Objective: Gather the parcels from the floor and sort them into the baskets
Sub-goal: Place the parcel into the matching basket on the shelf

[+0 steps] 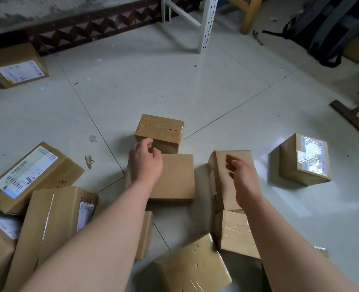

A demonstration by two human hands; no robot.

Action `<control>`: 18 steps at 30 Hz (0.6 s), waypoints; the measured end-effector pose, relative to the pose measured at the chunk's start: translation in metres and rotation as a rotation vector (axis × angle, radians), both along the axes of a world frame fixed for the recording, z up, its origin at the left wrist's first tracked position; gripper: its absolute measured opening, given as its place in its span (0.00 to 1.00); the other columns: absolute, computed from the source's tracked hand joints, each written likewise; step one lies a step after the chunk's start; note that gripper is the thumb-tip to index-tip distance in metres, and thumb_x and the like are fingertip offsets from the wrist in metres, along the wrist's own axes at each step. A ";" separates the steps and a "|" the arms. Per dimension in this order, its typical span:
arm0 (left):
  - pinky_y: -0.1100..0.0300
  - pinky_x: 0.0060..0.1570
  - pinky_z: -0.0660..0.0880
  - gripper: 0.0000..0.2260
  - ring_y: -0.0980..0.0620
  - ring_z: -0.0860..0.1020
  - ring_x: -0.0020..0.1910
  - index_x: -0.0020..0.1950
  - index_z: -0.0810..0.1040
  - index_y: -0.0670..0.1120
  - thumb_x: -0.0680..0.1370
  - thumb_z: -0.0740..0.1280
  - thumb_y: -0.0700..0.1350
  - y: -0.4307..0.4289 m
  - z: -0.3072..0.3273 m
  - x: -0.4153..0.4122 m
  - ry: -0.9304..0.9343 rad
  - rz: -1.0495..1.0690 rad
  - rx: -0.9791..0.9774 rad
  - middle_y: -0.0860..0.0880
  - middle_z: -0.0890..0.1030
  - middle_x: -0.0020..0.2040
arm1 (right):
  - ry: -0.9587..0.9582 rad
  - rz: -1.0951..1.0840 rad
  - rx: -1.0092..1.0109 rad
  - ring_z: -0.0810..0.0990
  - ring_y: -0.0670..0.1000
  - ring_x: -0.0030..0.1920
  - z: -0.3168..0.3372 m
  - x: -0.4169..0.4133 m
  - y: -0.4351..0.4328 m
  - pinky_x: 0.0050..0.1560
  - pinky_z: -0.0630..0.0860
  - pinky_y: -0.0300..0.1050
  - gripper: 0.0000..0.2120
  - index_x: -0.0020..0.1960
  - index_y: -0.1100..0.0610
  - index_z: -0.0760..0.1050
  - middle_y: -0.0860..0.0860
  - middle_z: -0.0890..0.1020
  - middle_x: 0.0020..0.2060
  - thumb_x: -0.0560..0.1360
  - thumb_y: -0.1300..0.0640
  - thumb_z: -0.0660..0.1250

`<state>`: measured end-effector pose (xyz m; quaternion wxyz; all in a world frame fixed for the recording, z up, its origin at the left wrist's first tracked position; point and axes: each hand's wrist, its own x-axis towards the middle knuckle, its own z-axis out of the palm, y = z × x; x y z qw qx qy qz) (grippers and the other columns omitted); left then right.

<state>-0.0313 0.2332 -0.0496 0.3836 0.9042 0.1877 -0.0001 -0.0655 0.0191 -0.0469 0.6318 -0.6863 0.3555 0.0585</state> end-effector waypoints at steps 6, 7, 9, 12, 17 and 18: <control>0.64 0.38 0.74 0.07 0.51 0.74 0.39 0.49 0.74 0.43 0.82 0.57 0.37 -0.090 -0.002 0.002 0.494 -0.221 -0.774 0.44 0.73 0.46 | 0.248 -0.037 -0.247 0.73 0.58 0.48 -0.011 -0.024 -0.060 0.48 0.70 0.48 0.12 0.53 0.64 0.74 0.58 0.76 0.49 0.76 0.63 0.53; 0.61 0.44 0.75 0.06 0.49 0.74 0.43 0.52 0.74 0.44 0.82 0.57 0.38 -0.102 -0.007 -0.003 0.592 -0.262 -0.766 0.45 0.72 0.50 | 0.293 -0.023 -0.198 0.70 0.55 0.41 -0.012 -0.028 -0.063 0.41 0.66 0.47 0.08 0.47 0.62 0.71 0.58 0.73 0.44 0.77 0.64 0.53; 0.52 0.63 0.70 0.12 0.49 0.75 0.52 0.65 0.72 0.43 0.82 0.58 0.41 -0.120 -0.014 -0.011 0.700 -0.275 -0.727 0.47 0.72 0.58 | 0.346 -0.031 -0.098 0.67 0.52 0.37 -0.011 -0.034 -0.069 0.39 0.65 0.46 0.07 0.43 0.58 0.69 0.56 0.70 0.40 0.78 0.64 0.55; 0.51 0.67 0.66 0.12 0.48 0.75 0.54 0.63 0.73 0.43 0.82 0.57 0.41 -0.135 -0.015 -0.012 0.717 -0.251 -0.802 0.47 0.78 0.55 | 0.358 -0.040 0.042 0.77 0.60 0.54 -0.013 -0.039 -0.078 0.61 0.67 0.51 0.08 0.47 0.57 0.76 0.54 0.76 0.44 0.76 0.60 0.57; 0.44 0.72 0.60 0.23 0.43 0.65 0.73 0.75 0.63 0.44 0.82 0.59 0.52 -0.132 -0.016 -0.006 0.738 -0.196 -0.871 0.46 0.69 0.72 | 0.223 -0.124 0.217 0.72 0.48 0.61 0.009 -0.035 -0.083 0.61 0.63 0.47 0.14 0.60 0.55 0.81 0.47 0.75 0.58 0.77 0.53 0.66; 0.43 0.73 0.59 0.26 0.41 0.64 0.74 0.76 0.62 0.45 0.81 0.60 0.55 -0.130 -0.018 -0.006 0.745 -0.174 -0.906 0.46 0.68 0.73 | 0.193 -0.135 0.269 0.74 0.48 0.57 0.014 -0.034 -0.082 0.56 0.65 0.45 0.12 0.57 0.54 0.82 0.47 0.76 0.57 0.76 0.53 0.68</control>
